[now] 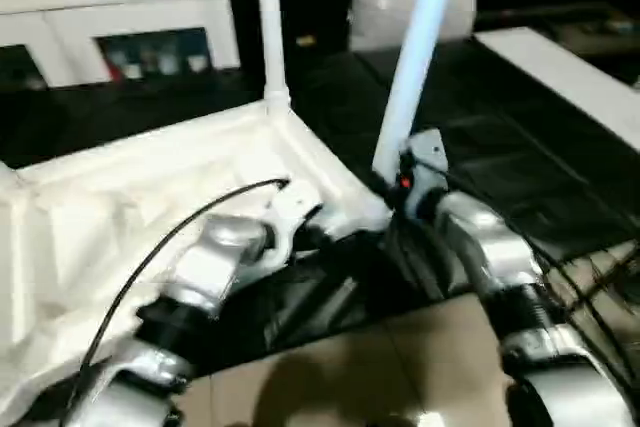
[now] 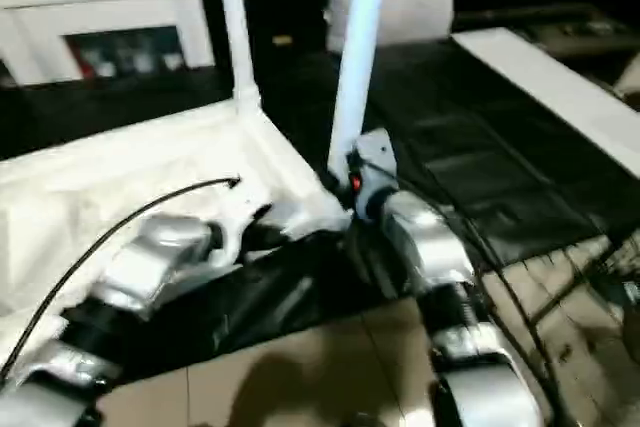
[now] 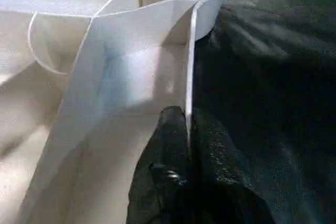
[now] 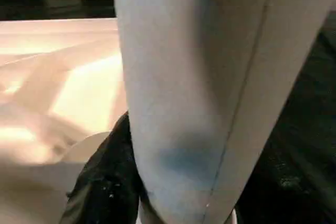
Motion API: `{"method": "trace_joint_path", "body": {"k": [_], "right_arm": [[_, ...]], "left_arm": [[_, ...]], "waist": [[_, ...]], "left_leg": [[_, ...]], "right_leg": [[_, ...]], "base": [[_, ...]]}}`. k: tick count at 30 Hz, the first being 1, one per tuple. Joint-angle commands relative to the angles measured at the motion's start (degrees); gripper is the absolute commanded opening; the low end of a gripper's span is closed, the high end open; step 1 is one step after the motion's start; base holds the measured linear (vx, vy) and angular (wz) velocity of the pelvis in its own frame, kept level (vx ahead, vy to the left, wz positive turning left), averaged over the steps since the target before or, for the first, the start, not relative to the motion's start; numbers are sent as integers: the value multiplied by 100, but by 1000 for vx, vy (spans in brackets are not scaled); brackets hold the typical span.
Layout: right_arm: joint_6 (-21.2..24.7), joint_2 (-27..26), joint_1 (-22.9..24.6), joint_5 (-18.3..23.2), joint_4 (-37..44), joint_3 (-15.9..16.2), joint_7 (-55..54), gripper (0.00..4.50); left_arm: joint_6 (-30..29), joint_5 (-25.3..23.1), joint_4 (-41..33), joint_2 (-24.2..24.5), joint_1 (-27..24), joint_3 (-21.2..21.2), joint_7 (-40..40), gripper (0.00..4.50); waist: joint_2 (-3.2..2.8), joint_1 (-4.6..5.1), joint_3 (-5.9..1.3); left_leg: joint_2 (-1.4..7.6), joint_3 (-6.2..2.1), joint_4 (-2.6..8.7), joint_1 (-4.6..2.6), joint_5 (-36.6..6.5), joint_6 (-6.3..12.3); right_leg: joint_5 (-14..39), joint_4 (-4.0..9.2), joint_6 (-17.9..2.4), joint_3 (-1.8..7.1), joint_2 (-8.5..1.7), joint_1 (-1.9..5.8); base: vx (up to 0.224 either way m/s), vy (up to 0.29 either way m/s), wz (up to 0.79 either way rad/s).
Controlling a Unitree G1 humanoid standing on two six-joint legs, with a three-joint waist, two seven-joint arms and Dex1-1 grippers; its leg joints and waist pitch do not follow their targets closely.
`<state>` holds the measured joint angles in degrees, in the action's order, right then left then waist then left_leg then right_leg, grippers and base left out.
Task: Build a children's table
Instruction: Rotate leg to tighten
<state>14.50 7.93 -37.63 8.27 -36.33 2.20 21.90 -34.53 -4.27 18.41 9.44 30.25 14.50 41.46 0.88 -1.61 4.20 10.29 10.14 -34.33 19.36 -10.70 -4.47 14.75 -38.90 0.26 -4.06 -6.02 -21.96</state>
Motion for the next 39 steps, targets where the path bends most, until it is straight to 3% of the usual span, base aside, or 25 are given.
{"method": "trace_joint_path", "body": {"k": [1, 2, 3, 4, 5, 6, 8, 9, 11, 13, 16, 20, 22, 24, 25, 27, 30, 32, 35, 39], "right_arm": [[485, -35, 185, -228, -804, -32, -444, 188], [515, -62, 150, -265, -846, -20, -455, 188], [522, -86, 119, -285, -893, -22, -451, 188], [530, -112, 96, -267, -913, -28, -391, 188], [523, -117, 90, -259, -920, -27, -369, 188], [404, -155, 7, -193, -1031, -28, -202, 188], [334, -163, -45, -178, -1123, -29, -187, 244], [255, -184, -133, -108, -1280, -91, -184, 258], [215, -191, -173, -78, -1352, -118, -181, 267], [131, -177, -233, -103, -1448, -130, -166, 303], [-14, -142, -256, -161, -1460, -126, -27, 325], [-229, -19, -120, -122, -1163, -60, 436, 355], [-350, 107, 84, -16, -838, -75, 732, 376], [-435, 266, 277, 42, -571, -60, 989, 389], [-539, 423, 447, 119, -327, -57, 1296, 400], [-754, 607, 609, 149, -122, -24, 1660, 423], [-1090, 913, 804, 130, 45, -8, 2125, 441], [-1154, 1052, 872, 239, 149, -102, 2372, 441], [-1157, 1243, 984, 421, 454, -214, 2739, 441], [-1255, 1560, 1091, 487, 749, -80, 3337, 441]], "left_arm": [[-95, 188, -450, -215, 8, 106, -22, 0], [-138, 173, -479, -197, -3, 118, -57, 0], [-169, 167, -511, -183, -15, 127, -85, 0], [-148, 139, -540, -140, -30, 158, -89, 0], [-145, 133, -549, -124, -35, 167, -84, 0], [-94, 65, -595, 6, -60, 225, -49, 0], [-104, 32, -606, 22, -61, 227, -55, 0], [-94, 6, -604, 41, -51, 217, -50, 0], [-89, 1, -608, 54, -46, 217, -48, 0], [-39, 1, -595, 101, -23, 237, -34, 0], [45, 22, -550, 177, 1, 263, -28, 0], [200, 18, -363, 263, 73, 244, -46, 0], [391, 4, -173, 323, 149, 206, -8, 0], [579, 7, -24, 395, 202, 198, 83, 0], [776, 7, 99, 480, 239, 234, 228, 0], [1001, -3, 222, 588, 271, 307, 409, 0], [1363, 4, 390, 764, 302, 445, 776, 0], [1523, 17, 464, 845, 309, 509, 996, 0], [1826, 42, 564, 974, 312, 632, 1382, 0], [2290, 89, 679, 1106, 318, 774, 1845, 0]], "waist": [[33, -114, -211], [-161, -225, -248], [-131, -129, -244], [-160, -116, -258], [-198, -101, -315], [-230, -88, -318], [-200, -49, -285], [-189, -48, -286], [-197, -67, -295], [-168, -70, -308], [-181, -76, -314], [-168, -116, -351], [-209, -148, -364], [-184, -190, -386], [-213, -204, -390], [-199, -219, -399], [-194, -217, -417], [-222, -219, -437], [-205, -228, -427], [-220, -325, -438]], "left_leg": [[46, -386, 59, 398, -759, 82], [165, -408, 313, 267, -910, -73], [160, -419, 481, 322, -1547, -137], [193, -414, 509, 258, -1811, -194], [207, -371, 512, 136, -1931, -108], [205, -361, 550, 200, -1728, -6], [211, -357, 570, 222, -1958, 24], [208, -341, 555, 171, -2086, 15], [220, -325, 560, 185, -2016, 43], [230, -305, 562, 222, -1623, 125], [231, -289, 551, 222, -1505, 167], [228, -239, 502, 224, -940, 368], [228, -223, 490, 208, -674, 476], [241, -195, 468, 202, -392, 621], [239, -191, 460, 199, -339, 664], [243, -188, 442, 206, -286, 757], [219, -182, 406, 217, -145, 880], [230, -188, 389, 210, -47, 928], [242, -178, 375, 214, -72, 1059], [280, -165, 363, 176, -79, 1065]], "right_leg": [[5029, 1108, -122, 324, -811, 337], [4345, 1100, -305, 260, -653, 273], [3293, 904, -457, 105, -306, 219], [2901, 890, -554, 121, -281, 195], [2152, 887, -847, 179, -262, 147], [1618, 854, -1055, 163, -246, 227], [1776, 897, -1081, 134, -247, 221], [1961, 939, -1092, 153, -267, 180], [1907, 953, -1127, 173, -293, 193], [1409, 893, -1229, 173, -271, 217], [1299, 887, -1290, 177, -287, 233], [551, 826, -1451, 179, -275, 272], [207, 813, -1491, 170, -263, 282], [-227, 761, -1569, 167, -262, 307], [-307, 751, -1602, 166, -268, 312], [-496, 743, -1604, 164, -267, 328], [-727, 726, -1683, 153, -259, 335], [-883, 683, -1782, 156, -264, 329], [-931, 681, -1841, 158, -262, 313], [-842, 666, -1876, 162, -256, 285]], "base": [[112, -49, -49], [87, 17, -40], [87, 17, -40], [0, 0, 0], [0, 0, 0], [0, 0, 0], [0, 0, 0], [0, 0, 0], [0, 0, 0], [0, 0, 0], [0, 0, 0], [0, 0, 0], [0, 0, 0], [0, 0, 0], [0, 0, 0], [0, 0, 0], [0, 0, 0], [0, 0, 0], [0, 0, 0], [0, 0, 0]]}}
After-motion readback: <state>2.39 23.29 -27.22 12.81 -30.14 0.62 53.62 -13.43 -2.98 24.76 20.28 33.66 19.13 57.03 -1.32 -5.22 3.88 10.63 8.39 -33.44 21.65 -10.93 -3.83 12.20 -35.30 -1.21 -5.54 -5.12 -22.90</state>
